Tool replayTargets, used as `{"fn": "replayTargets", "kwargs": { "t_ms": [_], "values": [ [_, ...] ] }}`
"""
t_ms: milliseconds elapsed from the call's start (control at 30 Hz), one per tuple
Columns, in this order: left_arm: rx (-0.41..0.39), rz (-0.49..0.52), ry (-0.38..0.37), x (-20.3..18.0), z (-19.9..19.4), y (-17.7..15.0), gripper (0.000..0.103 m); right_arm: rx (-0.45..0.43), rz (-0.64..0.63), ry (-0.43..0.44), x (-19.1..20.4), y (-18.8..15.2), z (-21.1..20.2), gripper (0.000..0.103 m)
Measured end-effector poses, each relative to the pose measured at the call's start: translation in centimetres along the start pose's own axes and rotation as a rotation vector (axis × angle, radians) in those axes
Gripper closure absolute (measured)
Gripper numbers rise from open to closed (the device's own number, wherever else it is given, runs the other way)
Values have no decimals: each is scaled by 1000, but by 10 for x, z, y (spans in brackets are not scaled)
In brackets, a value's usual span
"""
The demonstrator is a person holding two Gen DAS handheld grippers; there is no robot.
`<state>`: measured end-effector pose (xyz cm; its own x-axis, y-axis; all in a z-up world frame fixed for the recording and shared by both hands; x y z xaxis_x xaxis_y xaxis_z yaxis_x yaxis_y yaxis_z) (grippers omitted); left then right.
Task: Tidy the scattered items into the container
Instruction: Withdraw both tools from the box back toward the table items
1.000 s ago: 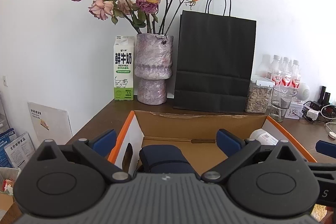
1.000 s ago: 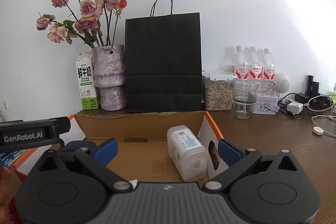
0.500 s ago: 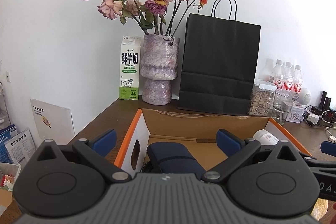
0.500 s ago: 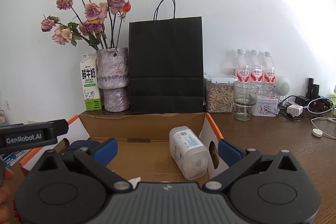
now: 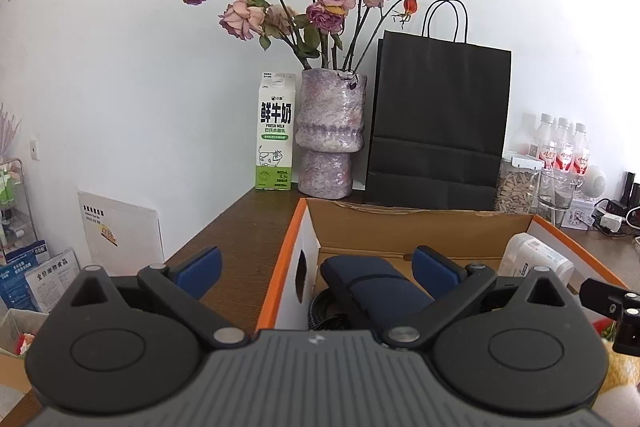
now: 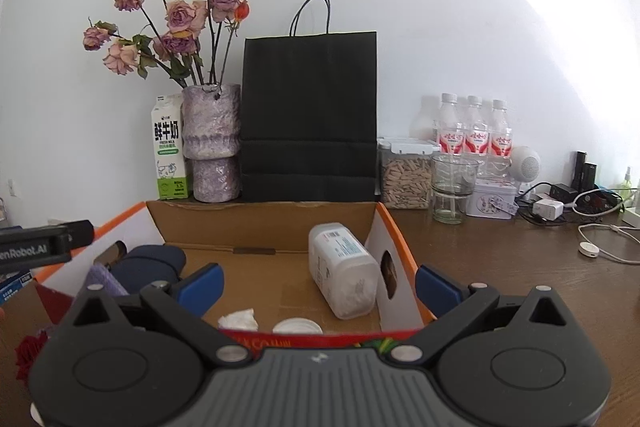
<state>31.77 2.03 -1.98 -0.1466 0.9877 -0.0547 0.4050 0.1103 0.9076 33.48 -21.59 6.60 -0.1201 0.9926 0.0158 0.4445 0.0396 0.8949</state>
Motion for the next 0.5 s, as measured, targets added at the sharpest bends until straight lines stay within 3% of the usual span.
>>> {"fn": "replayTargets", "kwargs": {
  "t_ms": [267, 500],
  "values": [
    [-2, 12, 49, 14, -27, -25, 0, -65, -9, -54, -10, -28, -39, 1],
    [3, 81, 70, 10, -49, -52, 0, -12, -12, -48, -18, -55, -62, 1]
  ]
}}
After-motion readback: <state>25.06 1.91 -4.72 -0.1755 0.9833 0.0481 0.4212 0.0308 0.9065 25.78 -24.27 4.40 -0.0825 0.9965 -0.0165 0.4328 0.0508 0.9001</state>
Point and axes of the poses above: each gripper's, at about its wrist camera, not at the fingertips, and z roughly the way its jaws point, x to its left, y to its top, the point moved 10 cm from there along z, roughly the way its jaws point, and after that the axes turned 8 degrees about x, right-handed, at the moved point
